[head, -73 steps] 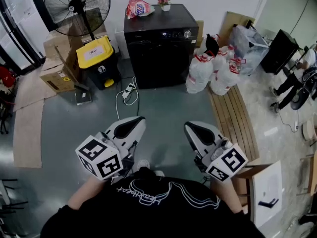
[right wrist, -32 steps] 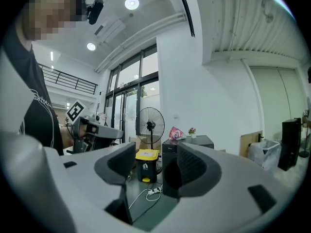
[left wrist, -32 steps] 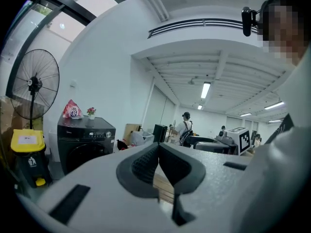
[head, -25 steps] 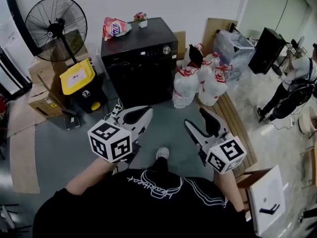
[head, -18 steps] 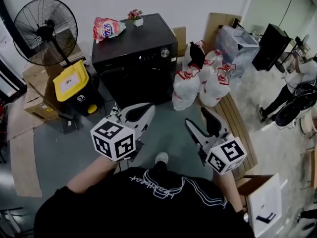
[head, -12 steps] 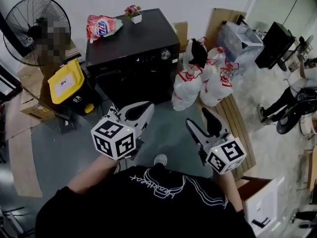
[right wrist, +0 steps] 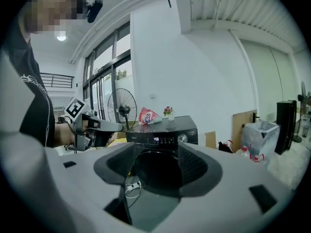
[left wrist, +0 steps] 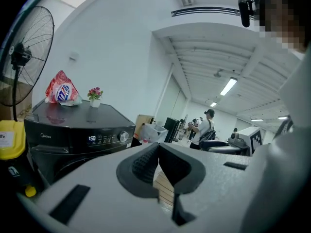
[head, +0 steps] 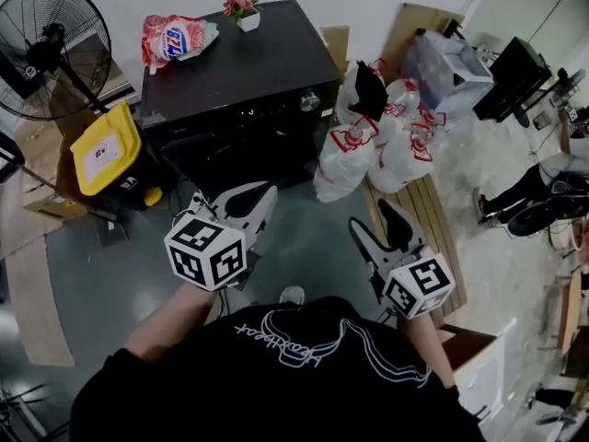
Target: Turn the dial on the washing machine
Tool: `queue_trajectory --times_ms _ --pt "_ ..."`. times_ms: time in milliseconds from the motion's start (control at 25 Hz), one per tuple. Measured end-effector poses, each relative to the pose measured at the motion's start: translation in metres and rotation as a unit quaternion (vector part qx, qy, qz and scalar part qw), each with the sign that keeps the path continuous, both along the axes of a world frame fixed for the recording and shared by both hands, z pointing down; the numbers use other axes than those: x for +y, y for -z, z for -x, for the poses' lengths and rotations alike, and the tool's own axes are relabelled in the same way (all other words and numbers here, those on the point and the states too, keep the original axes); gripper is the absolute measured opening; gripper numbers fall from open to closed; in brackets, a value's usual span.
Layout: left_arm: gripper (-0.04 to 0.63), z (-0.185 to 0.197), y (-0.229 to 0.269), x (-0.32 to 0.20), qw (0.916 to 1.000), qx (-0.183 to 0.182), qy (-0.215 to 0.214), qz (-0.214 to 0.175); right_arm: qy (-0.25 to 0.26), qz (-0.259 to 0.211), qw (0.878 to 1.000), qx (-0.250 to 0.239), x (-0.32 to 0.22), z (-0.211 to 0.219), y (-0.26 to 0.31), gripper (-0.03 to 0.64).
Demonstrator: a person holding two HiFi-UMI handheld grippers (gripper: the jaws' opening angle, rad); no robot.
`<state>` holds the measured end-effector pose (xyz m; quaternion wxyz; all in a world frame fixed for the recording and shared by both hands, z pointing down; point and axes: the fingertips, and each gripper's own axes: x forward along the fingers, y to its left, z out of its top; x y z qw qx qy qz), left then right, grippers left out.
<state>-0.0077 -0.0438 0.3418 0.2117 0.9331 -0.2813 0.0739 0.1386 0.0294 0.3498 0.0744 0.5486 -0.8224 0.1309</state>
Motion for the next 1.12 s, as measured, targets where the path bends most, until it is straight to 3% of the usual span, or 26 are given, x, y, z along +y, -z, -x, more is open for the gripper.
queue_trajectory --times_ms 560,1120 --pt "0.006 0.030 -0.030 -0.059 0.9974 -0.012 0.068 0.020 0.037 0.013 0.999 -0.004 -0.100 0.003 -0.027 0.266" --pt "0.006 0.035 -0.031 -0.136 0.9916 0.000 0.122 0.044 0.047 0.018 0.998 0.045 -0.237 0.001 -0.058 0.267"
